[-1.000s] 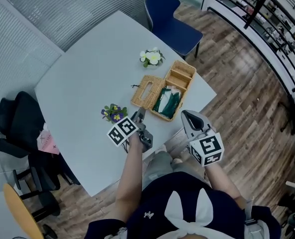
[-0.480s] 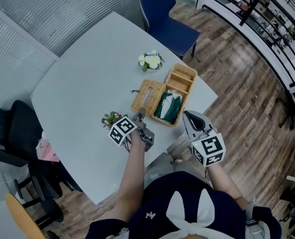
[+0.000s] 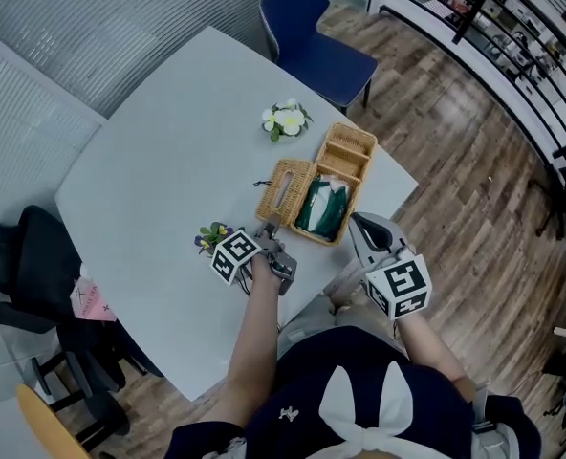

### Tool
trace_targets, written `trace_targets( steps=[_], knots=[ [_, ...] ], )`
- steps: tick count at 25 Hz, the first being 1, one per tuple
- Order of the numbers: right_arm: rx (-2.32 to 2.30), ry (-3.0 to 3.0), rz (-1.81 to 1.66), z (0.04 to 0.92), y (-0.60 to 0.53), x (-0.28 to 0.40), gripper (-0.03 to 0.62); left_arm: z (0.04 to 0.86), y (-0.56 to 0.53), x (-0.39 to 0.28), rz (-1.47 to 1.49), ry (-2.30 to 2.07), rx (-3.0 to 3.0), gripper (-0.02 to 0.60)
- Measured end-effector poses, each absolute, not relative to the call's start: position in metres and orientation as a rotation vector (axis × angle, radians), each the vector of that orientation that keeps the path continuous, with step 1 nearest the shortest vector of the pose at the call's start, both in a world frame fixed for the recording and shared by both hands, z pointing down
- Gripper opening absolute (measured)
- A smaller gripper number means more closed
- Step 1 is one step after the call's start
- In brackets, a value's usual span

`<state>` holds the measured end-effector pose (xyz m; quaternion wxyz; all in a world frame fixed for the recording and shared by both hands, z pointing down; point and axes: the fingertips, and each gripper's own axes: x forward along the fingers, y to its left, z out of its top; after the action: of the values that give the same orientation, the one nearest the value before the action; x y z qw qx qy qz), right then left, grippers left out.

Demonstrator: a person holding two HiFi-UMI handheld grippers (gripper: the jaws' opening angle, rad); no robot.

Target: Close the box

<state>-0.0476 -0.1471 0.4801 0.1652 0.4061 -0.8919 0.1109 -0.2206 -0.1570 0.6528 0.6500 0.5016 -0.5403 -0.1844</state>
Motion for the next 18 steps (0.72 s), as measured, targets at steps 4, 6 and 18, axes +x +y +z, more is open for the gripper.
trace_targets(
  steps=[4, 6, 18],
  knots=[
    [1.165, -2.537, 0.311, 0.481, -0.146, -0.049, 0.006, 0.656, -0.161, -0.225, -0.444, -1.218, 1.130, 0.169],
    [1.170, -2.536, 0.310, 0.482, -0.146, -0.049, 0.006, 0.659, -0.165, -0.227, -0.478, -1.196, 1.113, 0.169],
    [1.175, -2.521, 0.305, 0.485, -0.139, -0.051, 0.006, 0.664, -0.170, -0.230, -0.549, -1.126, 1.067, 0.149]
  ],
)
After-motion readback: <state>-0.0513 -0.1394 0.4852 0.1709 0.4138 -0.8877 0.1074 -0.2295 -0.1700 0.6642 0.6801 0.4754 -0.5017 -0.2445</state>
